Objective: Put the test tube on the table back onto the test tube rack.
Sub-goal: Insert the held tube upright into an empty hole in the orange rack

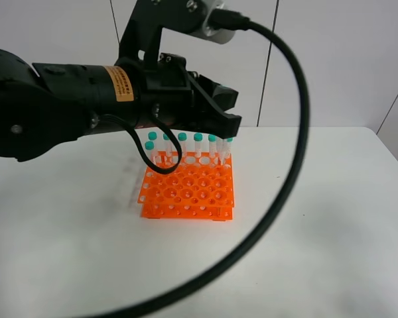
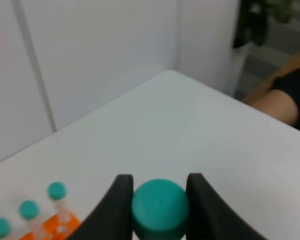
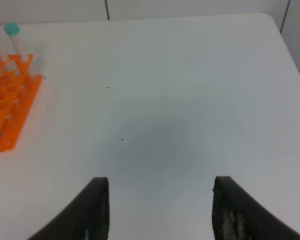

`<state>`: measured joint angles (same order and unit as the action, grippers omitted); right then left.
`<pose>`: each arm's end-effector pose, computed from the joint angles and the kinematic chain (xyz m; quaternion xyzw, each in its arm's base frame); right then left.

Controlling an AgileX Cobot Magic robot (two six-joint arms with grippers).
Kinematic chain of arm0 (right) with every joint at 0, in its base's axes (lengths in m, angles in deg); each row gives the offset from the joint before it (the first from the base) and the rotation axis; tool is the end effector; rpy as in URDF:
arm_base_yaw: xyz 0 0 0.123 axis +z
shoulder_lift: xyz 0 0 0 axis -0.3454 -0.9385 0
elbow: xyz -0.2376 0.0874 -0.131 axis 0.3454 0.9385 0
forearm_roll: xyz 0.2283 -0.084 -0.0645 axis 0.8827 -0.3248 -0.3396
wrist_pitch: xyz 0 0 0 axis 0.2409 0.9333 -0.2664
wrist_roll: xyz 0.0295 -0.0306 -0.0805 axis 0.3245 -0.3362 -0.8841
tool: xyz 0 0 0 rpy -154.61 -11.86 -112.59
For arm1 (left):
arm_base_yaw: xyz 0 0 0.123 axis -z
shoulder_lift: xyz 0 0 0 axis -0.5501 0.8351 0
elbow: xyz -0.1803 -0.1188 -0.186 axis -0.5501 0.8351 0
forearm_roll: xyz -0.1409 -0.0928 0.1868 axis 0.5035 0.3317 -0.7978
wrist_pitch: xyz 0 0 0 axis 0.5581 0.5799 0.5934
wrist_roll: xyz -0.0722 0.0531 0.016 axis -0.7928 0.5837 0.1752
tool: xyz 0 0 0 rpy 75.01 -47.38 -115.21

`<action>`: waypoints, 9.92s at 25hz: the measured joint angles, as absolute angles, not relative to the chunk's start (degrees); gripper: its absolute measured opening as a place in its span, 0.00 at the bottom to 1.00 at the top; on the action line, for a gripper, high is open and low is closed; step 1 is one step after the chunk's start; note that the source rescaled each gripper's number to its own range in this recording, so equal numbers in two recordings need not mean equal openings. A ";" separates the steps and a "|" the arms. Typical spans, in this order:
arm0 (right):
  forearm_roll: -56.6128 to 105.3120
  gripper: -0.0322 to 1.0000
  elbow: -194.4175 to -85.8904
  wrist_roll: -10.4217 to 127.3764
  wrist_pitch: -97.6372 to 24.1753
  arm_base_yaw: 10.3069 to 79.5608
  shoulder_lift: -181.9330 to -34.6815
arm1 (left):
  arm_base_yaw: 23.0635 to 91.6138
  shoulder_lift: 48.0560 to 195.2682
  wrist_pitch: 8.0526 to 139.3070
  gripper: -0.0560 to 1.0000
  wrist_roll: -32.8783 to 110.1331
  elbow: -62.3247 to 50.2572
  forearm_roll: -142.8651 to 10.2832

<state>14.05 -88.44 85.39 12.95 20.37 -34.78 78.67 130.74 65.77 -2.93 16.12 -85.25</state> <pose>-0.0041 -0.0033 0.2790 0.0291 0.8429 -0.0012 0.5373 0.2324 -0.2357 0.3190 0.2958 0.7405 -0.2448 0.5515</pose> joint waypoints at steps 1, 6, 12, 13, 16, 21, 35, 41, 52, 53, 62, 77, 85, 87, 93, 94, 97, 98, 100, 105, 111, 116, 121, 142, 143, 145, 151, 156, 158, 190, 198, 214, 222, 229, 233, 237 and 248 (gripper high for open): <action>14.05 0.60 -88.44 85.39 12.95 20.37 -34.78 | 77.83 130.74 65.14 0.05 -3.57 16.66 -85.65; 14.05 0.60 -88.44 85.39 12.95 20.37 -34.78 | 73.71 131.40 61.48 0.05 -4.03 17.70 -86.16; 14.05 0.60 -88.44 85.39 12.95 20.37 -34.78 | 70.08 137.07 55.52 0.05 -4.09 17.70 -86.23; 14.05 0.60 -88.44 85.39 12.95 20.37 -34.78 | 69.60 138.27 54.27 0.05 -4.09 17.70 -86.23; 14.05 0.60 -88.44 85.39 12.95 20.37 -34.78 | 68.22 141.29 51.19 0.05 -2.77 17.70 -86.23; 14.05 0.60 -88.44 85.39 12.95 20.37 -34.78 | 65.62 144.64 48.44 0.05 -1.53 17.70 -86.23; 14.05 0.60 -88.44 85.39 12.95 20.37 -34.78 | 59.85 146.28 43.06 0.05 -2.87 17.70 -86.23; 14.05 0.60 -88.44 85.39 12.95 20.37 -34.78 | 59.85 149.89 42.80 0.05 -2.63 17.70 -86.23; 14.05 0.60 -88.44 85.39 12.95 20.37 -34.78 | 57.63 153.45 43.21 0.05 -0.28 17.70 -86.05; 14.05 0.60 -88.44 85.39 12.95 20.37 -34.78 | 57.47 153.45 43.21 0.05 -0.28 17.70 -86.05; 14.05 0.60 -88.44 85.39 12.95 20.37 -34.78 | 57.30 153.57 43.71 0.05 -0.27 17.57 -86.05; 14.05 0.60 -88.44 85.39 12.95 20.37 -34.78 | 57.30 156.65 48.64 0.05 -0.51 14.56 -86.05; 14.05 0.60 -88.44 85.39 12.95 20.37 -34.78 | 57.30 156.89 45.92 0.05 -0.51 14.56 -86.05; 14.05 0.60 -88.44 85.39 12.95 20.37 -34.78 | 57.30 156.89 45.85 0.05 -0.51 14.56 -86.05; 14.05 0.60 -88.44 85.39 12.95 20.37 -34.78 | 57.17 156.89 45.85 0.05 -0.51 14.56 -86.05; 14.05 0.60 -88.44 85.39 12.95 20.37 -34.78 | 57.07 156.89 45.84 0.05 -0.51 14.56 -86.05; 14.05 0.60 -88.44 85.39 12.95 20.37 -34.78 | 56.38 156.89 45.79 0.05 -0.51 14.56 -86.05; 14.05 0.60 -88.44 85.39 12.95 20.37 -34.78 | 56.20 156.89 45.79 0.05 -0.51 14.56 -86.05; 14.05 0.60 -88.44 85.39 12.95 20.37 -34.78 | 55.93 156.89 45.79 0.05 -0.51 14.56 -86.05; 14.05 0.60 -88.44 85.39 12.95 20.37 -34.78 | 55.93 156.89 45.79 0.05 -0.51 14.56 -86.05; 14.05 0.60 -88.44 85.39 12.95 20.37 -34.78 | 55.98 157.86 45.64 0.05 -0.56 14.56 -86.05; 14.05 0.60 -88.44 85.39 12.95 20.37 -34.78 | 55.98 158.16 45.10 0.05 -0.56 14.56 -86.05; 14.05 0.60 -88.44 85.39 12.95 20.37 -34.78 | 56.03 158.20 44.07 0.05 -0.76 14.56 -86.05; 14.05 0.60 -88.44 85.39 12.95 20.37 -34.78 | 56.03 159.47 44.03 0.05 -3.04 14.56 -86.05; 14.05 0.60 -88.44 85.39 12.95 20.37 -34.78 | 56.03 159.58 43.96 0.05 -3.04 14.56 -86.05; 14.05 0.60 -88.44 85.39 12.95 20.37 -34.78 | 56.03 159.63 43.91 0.05 -3.04 14.56 -86.05; 14.05 0.60 -88.44 85.39 12.95 20.37 -34.78 | 56.03 159.63 43.90 0.05 -3.04 14.56 -86.05; 14.05 0.60 -88.44 85.39 12.95 20.37 -34.78 | 56.03 159.63 43.90 0.05 -3.04 14.56 -86.05; 14.05 0.60 -88.44 85.39 12.95 20.37 -34.78 | 56.03 159.63 43.90 0.05 -3.04 14.56 -86.05; 14.05 0.60 -88.44 85.39 12.95 20.37 -34.78 | 56.03 161.27 43.90 0.05 -2.98 14.56 -86.05; 14.05 0.60 -88.44 85.39 12.95 20.37 -34.78 | 56.03 161.27 43.90 0.05 -2.98 14.56 -86.05; 14.05 0.60 -88.44 85.39 12.95 20.37 -34.78 | 55.93 161.27 43.90 0.05 -2.98 14.94 -86.03; 14.05 0.60 -88.44 85.39 12.95 20.37 -34.78 | 55.93 161.27 43.90 0.05 -2.98 15.00 -86.03; 14.05 0.60 -88.44 85.39 12.95 20.37 -34.78 | 55.93 161.27 43.86 0.05 -2.98 15.00 -86.03; 14.05 0.60 -88.44 85.39 12.95 20.37 -34.78 | 55.93 161.32 43.36 0.05 -2.94 15.61 -86.03; 14.05 0.60 -88.44 85.39 12.95 20.37 -34.78 | 55.93 162.77 43.01 0.05 -2.94 15.63 -85.99; 14.05 0.60 -88.44 85.39 12.95 20.37 -34.78 | 55.93 164.63 41.08 0.05 -2.93 15.92 -85.99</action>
